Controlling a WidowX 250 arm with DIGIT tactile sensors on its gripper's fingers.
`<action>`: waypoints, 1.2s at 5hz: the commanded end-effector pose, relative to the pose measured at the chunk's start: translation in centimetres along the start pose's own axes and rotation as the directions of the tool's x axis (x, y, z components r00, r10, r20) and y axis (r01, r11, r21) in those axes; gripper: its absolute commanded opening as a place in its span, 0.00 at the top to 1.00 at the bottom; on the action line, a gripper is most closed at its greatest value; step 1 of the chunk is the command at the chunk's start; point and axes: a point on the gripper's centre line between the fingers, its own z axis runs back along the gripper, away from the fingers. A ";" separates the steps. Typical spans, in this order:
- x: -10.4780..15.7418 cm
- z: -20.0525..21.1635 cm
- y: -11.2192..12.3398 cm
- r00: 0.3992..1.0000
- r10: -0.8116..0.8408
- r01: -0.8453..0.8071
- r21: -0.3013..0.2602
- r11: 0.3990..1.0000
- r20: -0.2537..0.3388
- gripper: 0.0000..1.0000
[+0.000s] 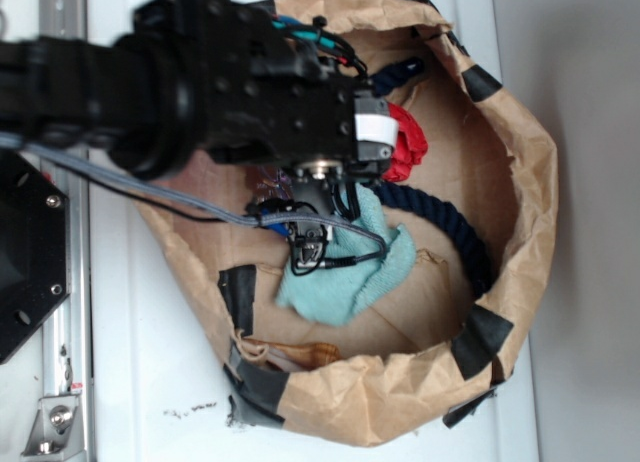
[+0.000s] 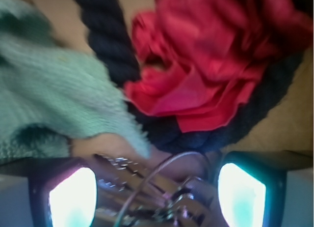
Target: Grab the silver keys.
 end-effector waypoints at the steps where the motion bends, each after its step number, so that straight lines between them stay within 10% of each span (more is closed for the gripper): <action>1: 0.5 1.2 1.0 0.999 0.027 -0.028 0.009 1.000 0.036 1.00; 6: 0.7 1.4 0.9 0.999 0.009 -0.011 0.050 0.999 0.039 1.00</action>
